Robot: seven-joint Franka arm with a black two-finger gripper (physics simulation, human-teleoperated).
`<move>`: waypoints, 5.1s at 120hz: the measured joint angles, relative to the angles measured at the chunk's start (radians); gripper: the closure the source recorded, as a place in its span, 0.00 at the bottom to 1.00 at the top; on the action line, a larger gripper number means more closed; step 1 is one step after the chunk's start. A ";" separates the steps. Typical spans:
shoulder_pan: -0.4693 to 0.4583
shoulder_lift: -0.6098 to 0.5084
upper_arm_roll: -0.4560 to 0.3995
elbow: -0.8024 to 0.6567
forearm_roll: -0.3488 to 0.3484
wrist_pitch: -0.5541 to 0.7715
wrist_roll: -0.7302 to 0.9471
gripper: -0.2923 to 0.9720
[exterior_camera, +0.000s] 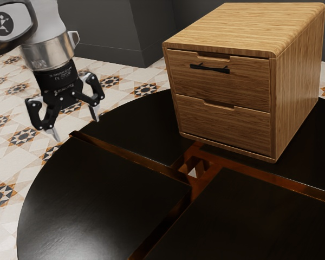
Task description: Pull the drawer handle with one arm to open the drawer
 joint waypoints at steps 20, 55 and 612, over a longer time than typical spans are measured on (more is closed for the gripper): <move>0.000 -0.001 0.001 -0.034 0.007 0.057 -0.054 0.23; -0.020 0.210 -0.098 0.222 0.011 0.177 -0.129 0.23; -0.018 0.278 -0.130 0.024 0.037 0.838 -0.245 0.84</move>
